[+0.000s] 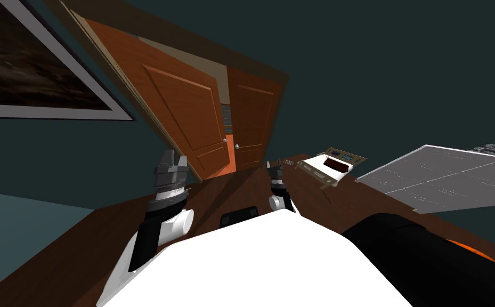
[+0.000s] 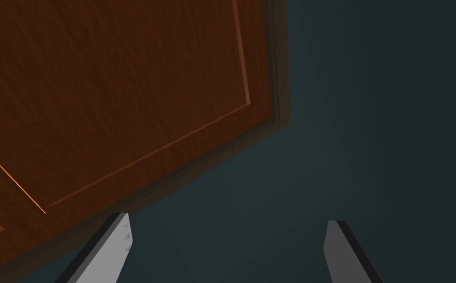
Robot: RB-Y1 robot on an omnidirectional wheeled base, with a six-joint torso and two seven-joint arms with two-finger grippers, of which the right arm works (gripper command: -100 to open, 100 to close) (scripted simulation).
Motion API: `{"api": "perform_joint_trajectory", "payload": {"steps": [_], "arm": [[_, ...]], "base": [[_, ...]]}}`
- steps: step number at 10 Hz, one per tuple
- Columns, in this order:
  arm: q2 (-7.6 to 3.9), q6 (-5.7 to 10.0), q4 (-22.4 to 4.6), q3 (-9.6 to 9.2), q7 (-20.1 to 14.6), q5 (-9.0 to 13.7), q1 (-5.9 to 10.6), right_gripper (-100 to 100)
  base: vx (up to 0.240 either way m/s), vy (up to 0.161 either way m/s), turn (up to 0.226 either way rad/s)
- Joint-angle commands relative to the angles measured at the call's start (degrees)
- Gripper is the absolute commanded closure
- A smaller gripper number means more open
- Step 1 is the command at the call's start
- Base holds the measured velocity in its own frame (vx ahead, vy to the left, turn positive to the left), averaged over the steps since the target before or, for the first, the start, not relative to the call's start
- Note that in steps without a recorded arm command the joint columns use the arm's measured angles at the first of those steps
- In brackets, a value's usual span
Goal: Push the door open
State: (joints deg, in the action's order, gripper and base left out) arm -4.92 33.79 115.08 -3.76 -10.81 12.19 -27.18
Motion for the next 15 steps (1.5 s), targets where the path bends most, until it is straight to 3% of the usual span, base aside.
{"api": "perform_joint_trajectory", "payload": {"steps": [1,15], "arm": [[-0.21,0.6,-1.75,-0.22,-1.58,1.3,0.47,-100],[-2.46,5.96,-18.43,-1.76,-15.93,13.91,5.31,-100]], "base": [[0.104,0.001,0.126],[0.097,-0.012,0.157]]}}
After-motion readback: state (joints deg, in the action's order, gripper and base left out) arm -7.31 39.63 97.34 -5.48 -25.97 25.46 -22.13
